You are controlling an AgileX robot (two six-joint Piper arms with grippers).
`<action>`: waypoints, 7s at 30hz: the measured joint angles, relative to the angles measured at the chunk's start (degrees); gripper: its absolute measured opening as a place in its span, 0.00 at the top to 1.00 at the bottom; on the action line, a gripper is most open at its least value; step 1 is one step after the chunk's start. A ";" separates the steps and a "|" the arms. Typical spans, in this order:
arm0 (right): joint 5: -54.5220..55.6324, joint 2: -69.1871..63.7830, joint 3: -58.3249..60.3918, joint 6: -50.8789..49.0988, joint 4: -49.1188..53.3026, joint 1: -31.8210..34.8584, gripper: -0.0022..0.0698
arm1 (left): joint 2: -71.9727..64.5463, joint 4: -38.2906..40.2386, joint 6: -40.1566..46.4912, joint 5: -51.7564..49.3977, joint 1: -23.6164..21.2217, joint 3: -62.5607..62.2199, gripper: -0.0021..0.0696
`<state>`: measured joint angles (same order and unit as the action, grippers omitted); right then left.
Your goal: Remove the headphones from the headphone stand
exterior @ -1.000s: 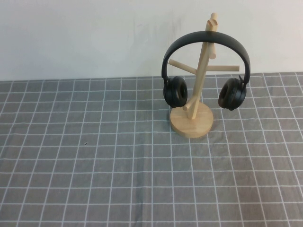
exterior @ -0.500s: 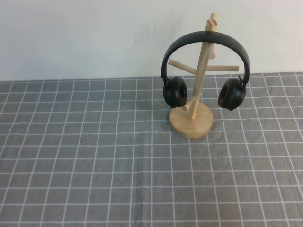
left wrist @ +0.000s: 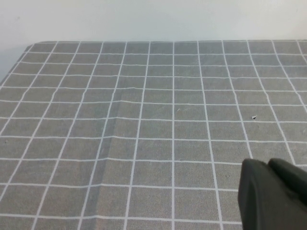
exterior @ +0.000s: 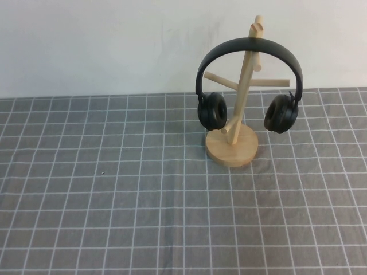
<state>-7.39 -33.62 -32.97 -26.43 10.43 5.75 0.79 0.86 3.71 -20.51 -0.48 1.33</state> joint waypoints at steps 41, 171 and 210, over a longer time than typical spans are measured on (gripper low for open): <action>10.16 -54.21 -26.42 26.43 5.10 -26.66 0.48 | 0.00 0.00 0.00 0.00 0.00 0.00 0.98; -17.67 13.41 -5.87 44.66 -28.46 -11.66 0.98 | 0.00 0.00 0.00 0.00 0.00 0.00 0.98; -14.36 34.42 34.55 19.59 -8.08 -3.91 0.98 | 0.00 0.00 0.00 0.00 0.00 0.00 0.98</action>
<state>-21.75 0.80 1.58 -6.83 2.35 1.84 0.79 0.86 3.71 -20.51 -0.48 1.33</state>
